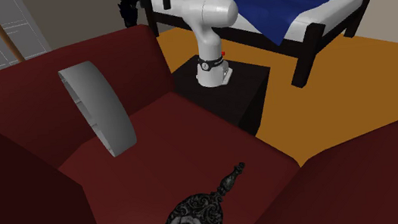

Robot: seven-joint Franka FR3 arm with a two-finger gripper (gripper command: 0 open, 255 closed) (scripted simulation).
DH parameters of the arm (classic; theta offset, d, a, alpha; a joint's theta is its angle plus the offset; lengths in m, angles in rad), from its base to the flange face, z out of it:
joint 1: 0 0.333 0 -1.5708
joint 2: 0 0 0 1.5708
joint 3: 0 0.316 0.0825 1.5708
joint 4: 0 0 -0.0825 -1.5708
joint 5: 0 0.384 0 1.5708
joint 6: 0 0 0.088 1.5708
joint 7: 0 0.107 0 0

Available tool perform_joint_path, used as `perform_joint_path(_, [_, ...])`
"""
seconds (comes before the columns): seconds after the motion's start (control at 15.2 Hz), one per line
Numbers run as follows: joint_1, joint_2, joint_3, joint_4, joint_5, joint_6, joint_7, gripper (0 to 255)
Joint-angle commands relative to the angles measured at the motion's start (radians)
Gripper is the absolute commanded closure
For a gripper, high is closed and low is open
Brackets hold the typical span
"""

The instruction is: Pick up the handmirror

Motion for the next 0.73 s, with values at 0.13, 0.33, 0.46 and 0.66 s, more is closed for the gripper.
perform_joint_path(0.13, [0.010, 0.038, 0.035, -0.015, 0.016, 0.049, 0.039, 0])
perform_joint_path(0.33, [0.022, 0.105, 0.088, -0.028, 0.037, 0.123, 0.097, 0])
perform_joint_path(0.46, [0.030, 0.156, 0.123, -0.029, 0.047, 0.172, 0.137, 0])
perform_joint_path(0.66, [0.038, 0.242, 0.174, -0.021, 0.057, 0.244, 0.196, 0])
